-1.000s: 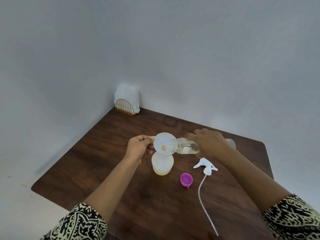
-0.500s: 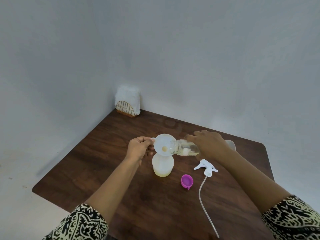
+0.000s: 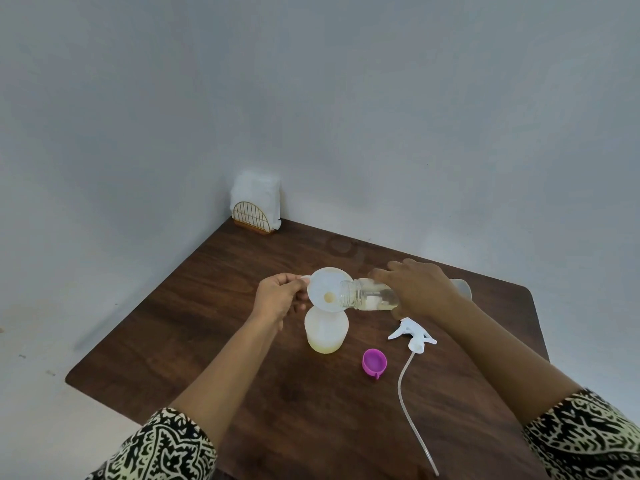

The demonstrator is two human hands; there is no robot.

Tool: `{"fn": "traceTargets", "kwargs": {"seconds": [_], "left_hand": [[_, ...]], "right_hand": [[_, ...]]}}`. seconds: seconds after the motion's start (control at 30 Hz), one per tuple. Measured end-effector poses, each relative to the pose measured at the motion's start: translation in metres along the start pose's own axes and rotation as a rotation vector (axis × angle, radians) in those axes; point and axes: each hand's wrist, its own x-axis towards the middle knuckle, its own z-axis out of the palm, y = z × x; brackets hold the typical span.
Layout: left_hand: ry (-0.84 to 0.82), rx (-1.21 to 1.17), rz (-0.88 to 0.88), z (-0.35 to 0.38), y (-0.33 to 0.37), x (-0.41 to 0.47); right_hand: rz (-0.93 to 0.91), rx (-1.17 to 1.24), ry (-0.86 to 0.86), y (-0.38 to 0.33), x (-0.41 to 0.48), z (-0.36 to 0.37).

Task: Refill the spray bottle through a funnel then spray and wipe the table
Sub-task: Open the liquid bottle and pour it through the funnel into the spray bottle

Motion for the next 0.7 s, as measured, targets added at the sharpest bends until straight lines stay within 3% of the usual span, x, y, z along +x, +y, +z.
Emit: {"fn": "traceTargets", "kwargs": {"seconds": [0.7], "left_hand": [[-0.026,-0.025,-0.010,-0.0014,-0.0007,-0.0018]], "right_hand": [[-0.015,-0.005,0.013,0.0007,-0.0012,-0.0001]]}}
